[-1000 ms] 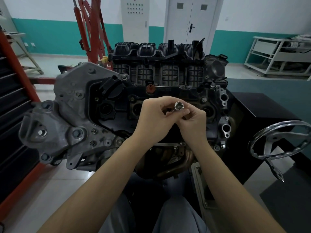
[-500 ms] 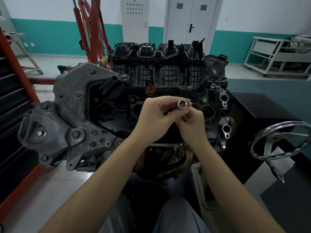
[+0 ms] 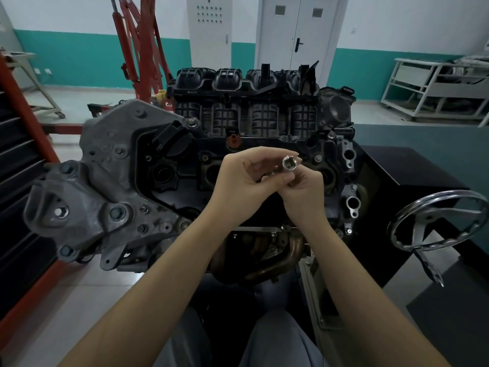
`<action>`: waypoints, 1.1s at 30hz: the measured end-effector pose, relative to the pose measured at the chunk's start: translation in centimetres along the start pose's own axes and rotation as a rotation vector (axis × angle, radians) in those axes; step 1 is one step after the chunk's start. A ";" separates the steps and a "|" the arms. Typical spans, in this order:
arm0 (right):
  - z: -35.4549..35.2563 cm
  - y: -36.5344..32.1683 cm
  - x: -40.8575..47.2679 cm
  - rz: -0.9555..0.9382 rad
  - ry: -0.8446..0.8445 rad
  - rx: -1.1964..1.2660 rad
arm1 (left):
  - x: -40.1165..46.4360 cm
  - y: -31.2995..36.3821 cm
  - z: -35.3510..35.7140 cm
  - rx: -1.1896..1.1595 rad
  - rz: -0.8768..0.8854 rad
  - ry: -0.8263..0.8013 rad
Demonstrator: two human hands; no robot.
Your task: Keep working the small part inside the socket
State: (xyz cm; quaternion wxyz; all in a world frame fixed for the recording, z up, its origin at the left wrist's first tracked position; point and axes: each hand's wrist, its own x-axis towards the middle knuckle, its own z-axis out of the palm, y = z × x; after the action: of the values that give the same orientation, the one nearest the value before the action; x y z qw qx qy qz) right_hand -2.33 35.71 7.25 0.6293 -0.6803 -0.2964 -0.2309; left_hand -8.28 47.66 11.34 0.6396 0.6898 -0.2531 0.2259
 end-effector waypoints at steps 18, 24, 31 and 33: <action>0.3 -0.3 -0.3 -0.002 -0.027 0.020 | 0.2 0.1 0.0 0.096 0.019 0.022; 0.2 0.0 0.0 0.015 -0.021 -0.018 | -0.1 0.0 -0.1 0.082 0.010 -0.022; 0.2 0.1 0.0 0.029 -0.072 -0.006 | 0.0 0.0 -0.3 0.123 0.001 -0.027; 0.2 0.1 0.0 0.040 -0.085 -0.031 | 0.0 0.1 -0.5 0.105 -0.020 -0.086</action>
State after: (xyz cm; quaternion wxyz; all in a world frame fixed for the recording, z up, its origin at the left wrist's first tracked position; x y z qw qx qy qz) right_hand -2.26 35.88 7.17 0.6100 -0.7050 -0.3056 -0.1934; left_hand -8.36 48.17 11.51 0.5934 0.7338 -0.2613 0.2028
